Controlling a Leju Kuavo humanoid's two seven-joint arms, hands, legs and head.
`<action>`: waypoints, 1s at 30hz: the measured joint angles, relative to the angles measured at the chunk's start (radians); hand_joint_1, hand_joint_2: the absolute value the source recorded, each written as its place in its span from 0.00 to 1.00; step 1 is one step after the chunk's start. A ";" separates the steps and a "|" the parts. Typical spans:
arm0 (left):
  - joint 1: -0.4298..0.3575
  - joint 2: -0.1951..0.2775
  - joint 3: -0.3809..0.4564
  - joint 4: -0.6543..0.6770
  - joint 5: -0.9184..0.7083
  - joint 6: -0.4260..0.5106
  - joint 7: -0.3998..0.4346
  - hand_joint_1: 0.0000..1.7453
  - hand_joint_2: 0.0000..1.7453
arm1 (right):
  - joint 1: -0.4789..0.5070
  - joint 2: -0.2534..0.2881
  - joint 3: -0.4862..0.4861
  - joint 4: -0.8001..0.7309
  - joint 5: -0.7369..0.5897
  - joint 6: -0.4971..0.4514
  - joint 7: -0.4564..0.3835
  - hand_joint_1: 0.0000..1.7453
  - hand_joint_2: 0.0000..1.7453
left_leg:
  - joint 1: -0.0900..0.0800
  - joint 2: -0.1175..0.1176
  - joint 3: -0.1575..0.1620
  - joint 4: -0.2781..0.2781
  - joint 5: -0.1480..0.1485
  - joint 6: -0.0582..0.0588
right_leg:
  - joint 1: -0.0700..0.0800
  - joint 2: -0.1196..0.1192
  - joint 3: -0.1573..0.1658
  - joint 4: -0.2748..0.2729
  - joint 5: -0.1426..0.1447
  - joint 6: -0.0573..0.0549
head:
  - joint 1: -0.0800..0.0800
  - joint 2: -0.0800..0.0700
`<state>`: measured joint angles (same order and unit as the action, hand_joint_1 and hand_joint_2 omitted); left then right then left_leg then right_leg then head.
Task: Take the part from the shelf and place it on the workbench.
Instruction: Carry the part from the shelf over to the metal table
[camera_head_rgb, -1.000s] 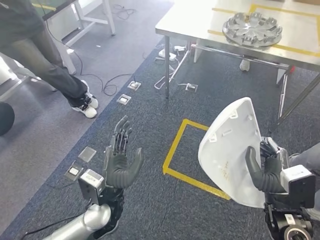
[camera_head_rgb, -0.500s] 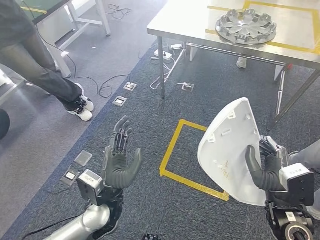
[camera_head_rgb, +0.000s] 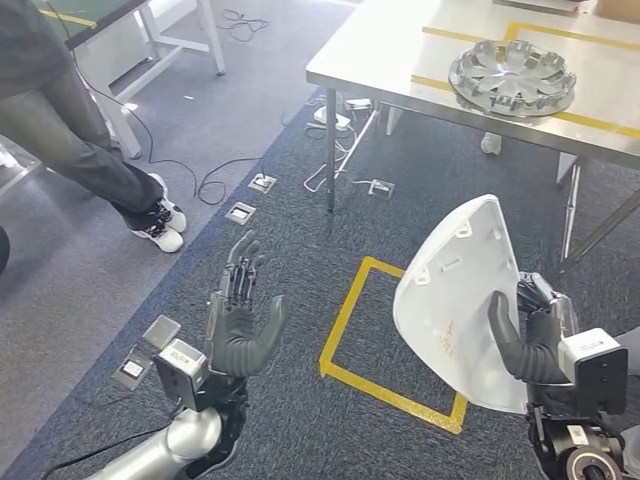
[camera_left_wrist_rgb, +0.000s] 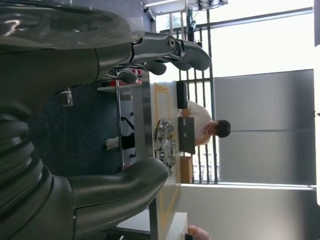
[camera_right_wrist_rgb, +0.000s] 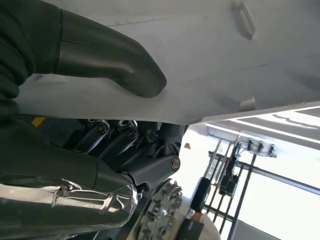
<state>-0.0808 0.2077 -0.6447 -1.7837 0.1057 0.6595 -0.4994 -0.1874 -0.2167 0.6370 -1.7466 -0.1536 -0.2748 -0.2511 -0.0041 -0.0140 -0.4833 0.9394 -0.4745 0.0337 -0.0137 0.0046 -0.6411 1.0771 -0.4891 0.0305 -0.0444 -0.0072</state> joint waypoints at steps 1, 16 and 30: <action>0.000 0.000 0.000 0.000 0.000 0.000 0.000 0.00 1.00 | 0.000 0.000 0.000 0.001 0.000 0.000 0.001 1.00 1.00 | -0.001 -0.002 0.010 0.001 -0.012 -0.004 | 0.003 -0.001 0.009 -0.054 0.050 -0.006 | 0.003 0.000; -0.006 0.003 0.003 -0.004 0.003 -0.021 0.004 0.00 1.00 | -0.004 0.004 -0.004 0.003 0.008 -0.007 0.007 1.00 1.00 | 0.011 0.010 -0.183 0.077 0.066 -0.045 | 0.003 0.005 0.161 -0.127 0.005 -0.032 | 0.004 0.000; -0.014 0.002 0.005 -0.005 0.006 -0.022 0.006 0.00 1.00 | 0.001 0.004 -0.008 0.003 0.010 -0.014 0.009 1.00 1.00 | -0.006 0.004 -0.025 0.003 0.018 0.012 | 0.003 0.002 0.005 0.020 -0.017 -0.002 | 0.009 0.000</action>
<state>-0.0945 0.2095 -0.6399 -1.7886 0.1122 0.6371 -0.4936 -0.1860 -0.2122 0.6293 -1.7433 -0.1434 -0.2884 -0.2419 -0.0100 -0.0105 -0.5079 0.9427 -0.4569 0.0459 -0.0108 0.0065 -0.6365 1.0973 -0.5065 0.0281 -0.0357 -0.0072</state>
